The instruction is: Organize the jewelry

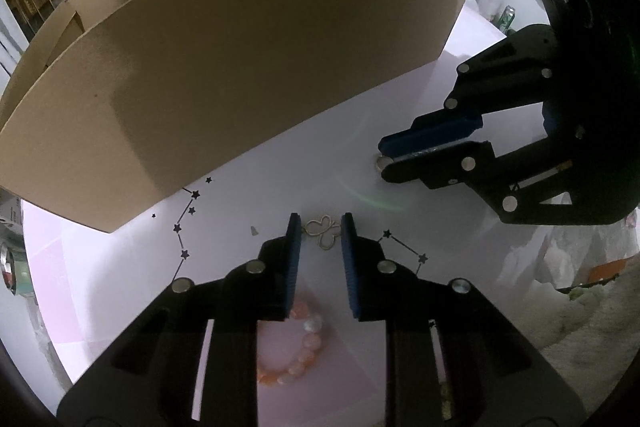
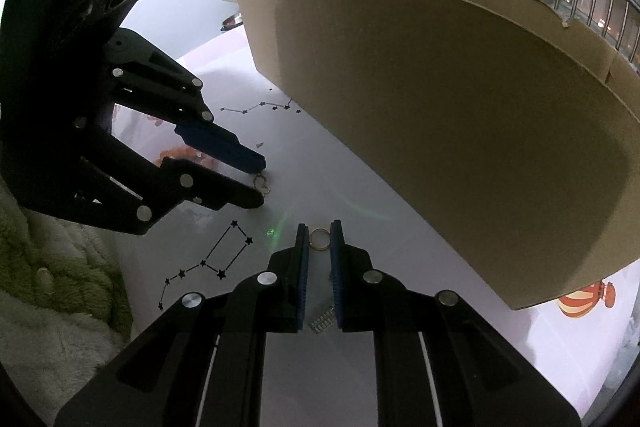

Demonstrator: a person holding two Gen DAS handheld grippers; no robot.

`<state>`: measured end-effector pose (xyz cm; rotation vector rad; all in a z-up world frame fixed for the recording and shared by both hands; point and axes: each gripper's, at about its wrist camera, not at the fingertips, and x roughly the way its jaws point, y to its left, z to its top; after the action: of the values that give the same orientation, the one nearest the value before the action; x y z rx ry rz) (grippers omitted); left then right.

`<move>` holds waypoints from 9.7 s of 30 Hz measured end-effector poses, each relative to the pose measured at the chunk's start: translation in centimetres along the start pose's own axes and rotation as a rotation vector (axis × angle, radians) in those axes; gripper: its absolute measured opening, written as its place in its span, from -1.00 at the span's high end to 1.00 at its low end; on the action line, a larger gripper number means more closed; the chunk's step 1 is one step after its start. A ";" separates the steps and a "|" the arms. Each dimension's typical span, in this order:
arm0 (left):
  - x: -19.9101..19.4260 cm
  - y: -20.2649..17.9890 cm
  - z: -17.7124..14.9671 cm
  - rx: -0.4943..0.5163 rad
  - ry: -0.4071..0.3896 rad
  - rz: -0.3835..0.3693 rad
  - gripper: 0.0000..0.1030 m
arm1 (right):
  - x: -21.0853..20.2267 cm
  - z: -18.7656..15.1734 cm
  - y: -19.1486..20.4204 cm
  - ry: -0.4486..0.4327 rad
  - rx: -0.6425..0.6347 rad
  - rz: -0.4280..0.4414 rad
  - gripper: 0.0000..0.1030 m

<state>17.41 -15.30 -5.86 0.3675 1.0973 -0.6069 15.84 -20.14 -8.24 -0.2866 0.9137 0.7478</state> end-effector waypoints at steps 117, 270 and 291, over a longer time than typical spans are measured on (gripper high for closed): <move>-4.7 -1.1 -11.0 0.045 -0.248 0.012 0.08 | -5.9 -5.1 1.5 -0.184 0.201 -0.134 0.39; -6.3 14.0 -1.6 -0.673 -0.223 0.006 -0.63 | -8.6 -1.1 -10.7 -0.287 0.897 -0.127 -0.03; -7.6 10.2 -4.3 -0.696 -0.229 -0.009 -0.63 | -9.9 -2.6 -5.8 -0.204 0.854 -0.217 -0.06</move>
<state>18.29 -2.79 -0.99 -0.3033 1.0185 -0.2367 14.51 -30.23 -2.32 0.4327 0.9110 0.1381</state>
